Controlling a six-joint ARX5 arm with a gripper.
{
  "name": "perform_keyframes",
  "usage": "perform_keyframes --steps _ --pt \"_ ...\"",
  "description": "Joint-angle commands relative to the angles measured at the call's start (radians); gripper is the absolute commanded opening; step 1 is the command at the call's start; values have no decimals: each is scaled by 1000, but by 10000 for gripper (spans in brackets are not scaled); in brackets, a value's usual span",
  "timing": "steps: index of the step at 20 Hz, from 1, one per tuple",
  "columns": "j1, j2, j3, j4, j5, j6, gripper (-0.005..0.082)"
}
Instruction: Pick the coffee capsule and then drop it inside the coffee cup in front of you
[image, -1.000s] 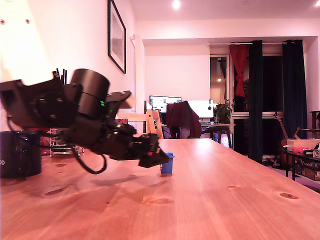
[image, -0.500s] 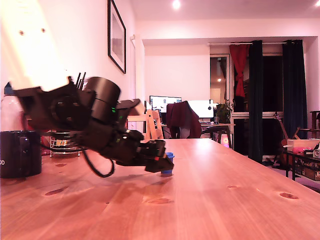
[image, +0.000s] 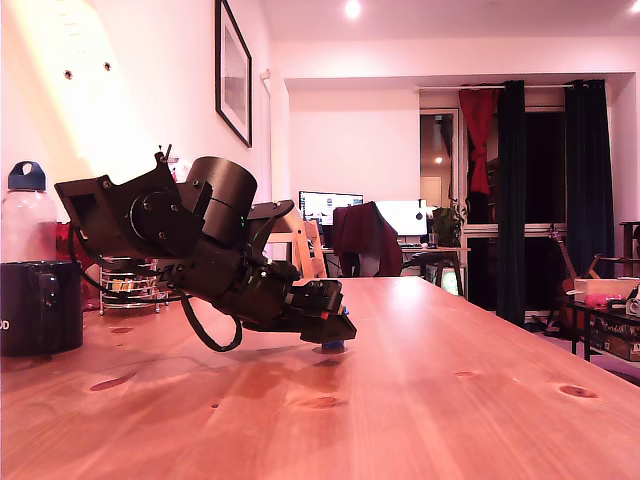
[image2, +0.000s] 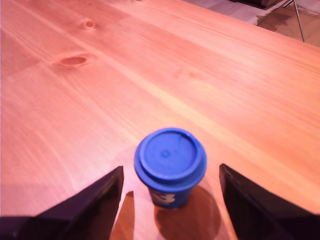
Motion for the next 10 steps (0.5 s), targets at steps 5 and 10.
perform_keyframes --steps 5,10 --pt "-8 33 4 3 2 5 550" --pt "-5 33 4 17 -1 5 321"
